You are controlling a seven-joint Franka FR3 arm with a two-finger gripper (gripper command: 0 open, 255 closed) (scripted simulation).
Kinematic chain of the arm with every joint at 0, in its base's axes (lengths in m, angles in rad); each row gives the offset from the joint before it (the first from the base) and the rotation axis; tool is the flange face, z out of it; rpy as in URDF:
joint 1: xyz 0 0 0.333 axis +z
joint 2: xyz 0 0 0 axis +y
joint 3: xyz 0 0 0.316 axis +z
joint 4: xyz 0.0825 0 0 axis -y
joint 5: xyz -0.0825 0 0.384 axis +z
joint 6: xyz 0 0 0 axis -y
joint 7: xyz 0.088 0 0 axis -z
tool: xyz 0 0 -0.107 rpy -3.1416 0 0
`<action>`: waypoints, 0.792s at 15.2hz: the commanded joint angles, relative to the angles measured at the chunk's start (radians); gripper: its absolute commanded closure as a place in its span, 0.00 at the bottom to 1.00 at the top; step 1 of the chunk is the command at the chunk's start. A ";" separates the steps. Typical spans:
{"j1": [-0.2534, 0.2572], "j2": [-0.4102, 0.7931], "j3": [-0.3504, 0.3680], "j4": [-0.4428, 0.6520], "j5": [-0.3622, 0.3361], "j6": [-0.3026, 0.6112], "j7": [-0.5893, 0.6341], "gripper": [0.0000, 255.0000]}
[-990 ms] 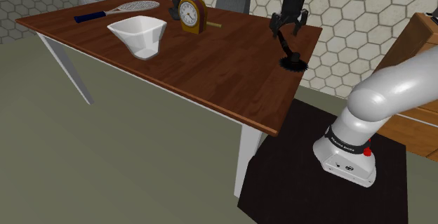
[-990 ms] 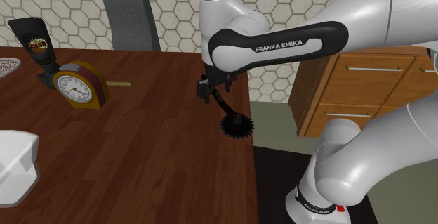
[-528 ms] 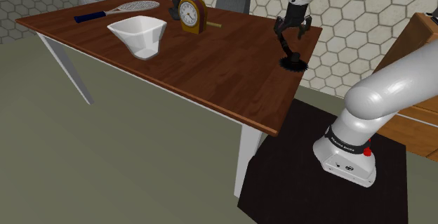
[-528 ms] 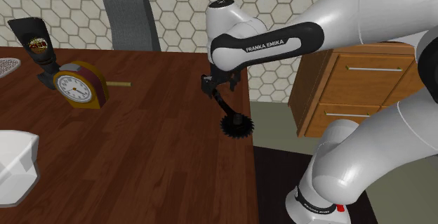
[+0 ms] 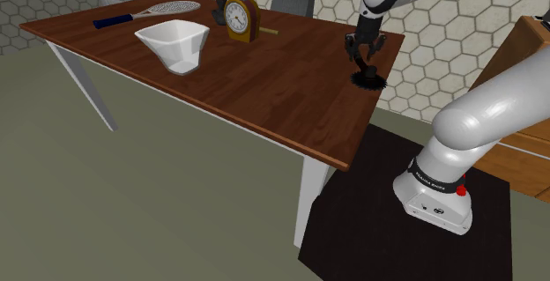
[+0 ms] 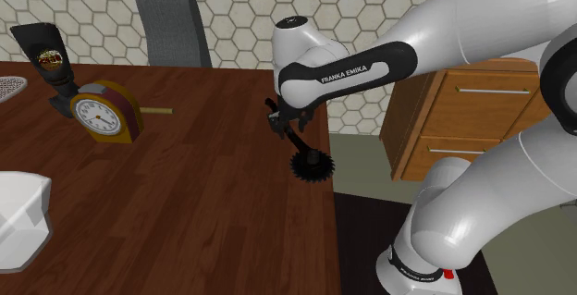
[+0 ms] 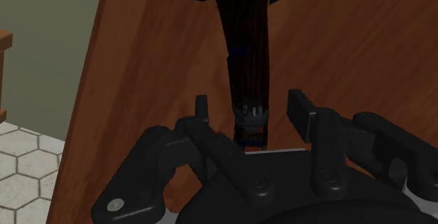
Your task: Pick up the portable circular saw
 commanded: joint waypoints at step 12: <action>0.001 -0.015 0.002 0.027 0.003 -0.041 -0.005 1.00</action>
